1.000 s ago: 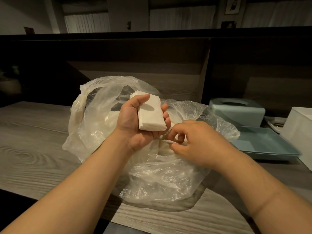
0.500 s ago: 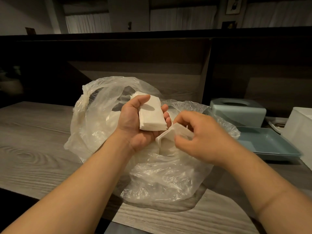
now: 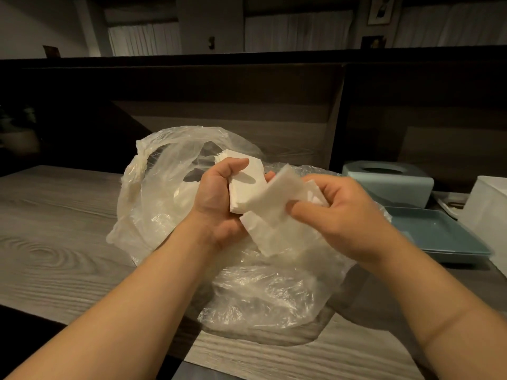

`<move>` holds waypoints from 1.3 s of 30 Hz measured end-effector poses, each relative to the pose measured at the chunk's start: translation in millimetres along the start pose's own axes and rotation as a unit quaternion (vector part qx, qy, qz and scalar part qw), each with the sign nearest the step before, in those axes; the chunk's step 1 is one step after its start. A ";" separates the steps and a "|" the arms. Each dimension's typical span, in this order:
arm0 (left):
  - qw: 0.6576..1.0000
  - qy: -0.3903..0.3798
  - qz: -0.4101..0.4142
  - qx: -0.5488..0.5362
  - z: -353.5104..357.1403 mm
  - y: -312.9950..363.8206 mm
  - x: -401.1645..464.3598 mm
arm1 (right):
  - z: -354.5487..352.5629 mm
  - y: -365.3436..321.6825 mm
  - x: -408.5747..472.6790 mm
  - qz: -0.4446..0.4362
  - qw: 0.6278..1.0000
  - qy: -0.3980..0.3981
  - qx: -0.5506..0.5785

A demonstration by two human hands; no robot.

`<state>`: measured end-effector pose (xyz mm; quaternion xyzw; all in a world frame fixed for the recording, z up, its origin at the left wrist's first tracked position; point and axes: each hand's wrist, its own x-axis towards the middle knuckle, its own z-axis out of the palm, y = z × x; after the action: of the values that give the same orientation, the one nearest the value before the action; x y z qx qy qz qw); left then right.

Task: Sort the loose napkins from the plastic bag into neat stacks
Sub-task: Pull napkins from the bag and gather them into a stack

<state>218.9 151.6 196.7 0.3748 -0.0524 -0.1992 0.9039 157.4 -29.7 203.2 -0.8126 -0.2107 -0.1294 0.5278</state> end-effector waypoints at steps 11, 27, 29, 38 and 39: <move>0.985 -0.110 -0.056 0.123 2.1 -6.5 -8.9 | -2.4 7.3 10.3 0.027 0.991 0.089 0.099; 0.943 -0.211 -0.152 0.207 1.7 -7.5 -13.6 | -3.0 10.6 8.9 -0.149 0.976 0.057 -0.147; 0.938 -0.217 -0.155 0.222 1.9 -7.3 -14.5 | -2.9 13.8 9.8 -0.170 0.970 0.069 -0.162; 0.938 -0.210 -0.132 0.241 2.8 -10.7 -15.3 | 2.8 12.4 8.5 -0.275 0.941 0.136 -0.144; 0.940 -0.201 -0.133 0.242 3.3 -11.1 -15.3 | 2.8 12.1 8.8 -0.284 0.935 0.151 -0.150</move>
<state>200.5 148.5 192.1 0.5381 -0.2299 -0.3698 0.7217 170.9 -29.5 196.1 -0.7597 -0.3289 -0.4249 0.3662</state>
